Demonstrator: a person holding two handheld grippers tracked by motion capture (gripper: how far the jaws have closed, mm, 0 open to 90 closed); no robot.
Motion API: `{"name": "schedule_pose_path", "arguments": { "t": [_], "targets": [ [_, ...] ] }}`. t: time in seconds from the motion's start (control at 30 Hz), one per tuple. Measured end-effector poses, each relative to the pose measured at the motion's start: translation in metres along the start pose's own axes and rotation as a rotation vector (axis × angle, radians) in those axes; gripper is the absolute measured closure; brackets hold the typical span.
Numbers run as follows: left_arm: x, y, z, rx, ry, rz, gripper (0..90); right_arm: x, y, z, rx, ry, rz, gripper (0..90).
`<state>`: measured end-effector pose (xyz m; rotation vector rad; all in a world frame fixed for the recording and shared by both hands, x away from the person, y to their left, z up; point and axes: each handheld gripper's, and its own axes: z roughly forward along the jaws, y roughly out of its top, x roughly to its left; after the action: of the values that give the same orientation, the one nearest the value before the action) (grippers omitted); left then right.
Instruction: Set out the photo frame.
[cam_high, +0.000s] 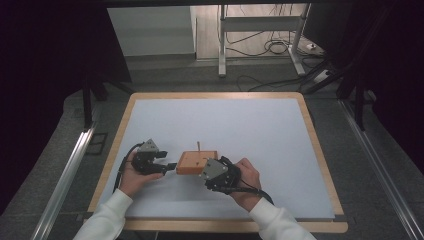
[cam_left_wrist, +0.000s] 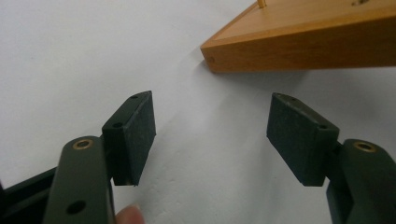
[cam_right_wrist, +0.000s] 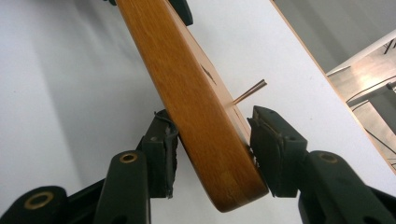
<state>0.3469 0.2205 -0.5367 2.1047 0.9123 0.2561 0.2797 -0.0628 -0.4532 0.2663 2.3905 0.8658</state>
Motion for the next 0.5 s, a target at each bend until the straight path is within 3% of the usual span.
{"name": "schedule_pose_path", "arguments": {
  "t": [0.5],
  "targets": [
    [0.000, -0.001, 0.003, 0.023, -0.013, 0.011, 32.2, -0.013, 0.009, 0.001, 0.018, 0.026, 0.004, 55.6]
  ]
}}
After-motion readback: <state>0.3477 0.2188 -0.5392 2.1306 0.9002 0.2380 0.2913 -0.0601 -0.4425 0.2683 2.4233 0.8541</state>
